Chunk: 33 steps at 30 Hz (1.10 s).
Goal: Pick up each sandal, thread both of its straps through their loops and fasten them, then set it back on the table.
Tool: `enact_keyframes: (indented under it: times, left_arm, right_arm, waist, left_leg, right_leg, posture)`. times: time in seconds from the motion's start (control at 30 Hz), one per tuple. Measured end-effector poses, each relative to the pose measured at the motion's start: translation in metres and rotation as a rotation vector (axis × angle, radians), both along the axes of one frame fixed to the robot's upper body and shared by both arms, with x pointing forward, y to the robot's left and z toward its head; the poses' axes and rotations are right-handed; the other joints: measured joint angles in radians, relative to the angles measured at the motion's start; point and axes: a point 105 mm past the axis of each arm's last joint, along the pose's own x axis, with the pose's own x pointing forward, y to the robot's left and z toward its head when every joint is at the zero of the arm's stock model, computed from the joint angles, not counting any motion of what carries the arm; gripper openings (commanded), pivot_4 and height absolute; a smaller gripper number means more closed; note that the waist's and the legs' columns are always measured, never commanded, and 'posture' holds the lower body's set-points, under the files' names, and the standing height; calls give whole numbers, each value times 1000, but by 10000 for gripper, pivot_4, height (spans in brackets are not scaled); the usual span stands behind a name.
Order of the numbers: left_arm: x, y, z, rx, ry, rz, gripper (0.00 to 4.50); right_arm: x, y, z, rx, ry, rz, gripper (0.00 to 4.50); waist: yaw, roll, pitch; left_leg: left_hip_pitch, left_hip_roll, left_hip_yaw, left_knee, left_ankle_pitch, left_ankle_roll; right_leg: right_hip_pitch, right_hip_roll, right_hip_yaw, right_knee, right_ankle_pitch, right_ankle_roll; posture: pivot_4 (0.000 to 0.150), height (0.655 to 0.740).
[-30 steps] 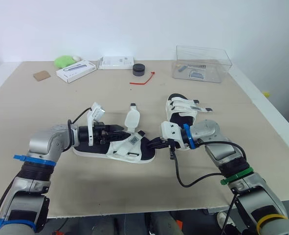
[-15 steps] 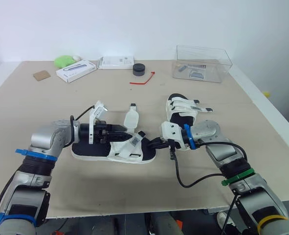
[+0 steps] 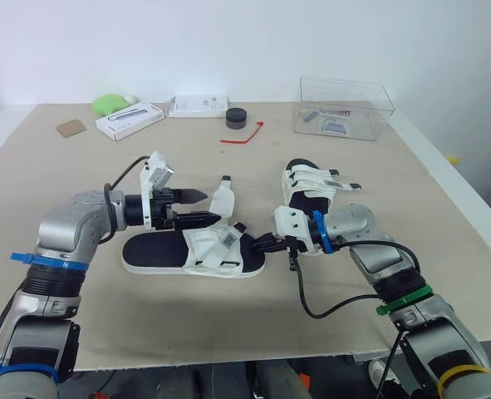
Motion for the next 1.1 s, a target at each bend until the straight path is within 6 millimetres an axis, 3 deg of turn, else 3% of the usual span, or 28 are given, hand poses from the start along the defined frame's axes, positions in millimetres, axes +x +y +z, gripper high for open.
enact_keyframes:
  times: [0.33, 0.6, 0.73, 1.1]
  left_arm:
    - [-27, -19, -15, 74, 162, -155, 44454]
    - [-60, 3, -3, 160, 260, -237, 44454]
    - [-70, 2, -2, 182, 280, -269, 44454]
    - [-79, -6, -12, 224, 313, -313, 44454]
  right_arm:
    - [-1, 1, 0, 0, -5, 7, 0]
    - [-2, 1, 0, 4, -12, 2, 0]
    - [-2, 0, -1, 4, -11, 0, 0]
    - [0, 1, -1, -4, -5, 7, 0]
  waist:
    - [-2, 0, 0]
    - [-2, 0, 0]
    - [-1, 0, 0]
    - [-2, 0, 0]
  left_leg:
    - [0, 0, 0, 0, 0, 0]
    - [0, 1, -1, 0, 0, 0]
    - [0, 0, -1, 0, 0, 0]
    - [1, 0, -1, 0, 0, 0]
  right_leg:
    - [0, 1, 0, 0, 0, 0]
    - [0, 1, 0, 0, -2, 0]
    - [0, 0, 0, 0, -2, 1]
    - [0, 1, 0, 0, -2, 1]
  posture:
    - [1500, 7400]
    - [1500, 7400]
    - [1500, 7400]
    - [1500, 7400]
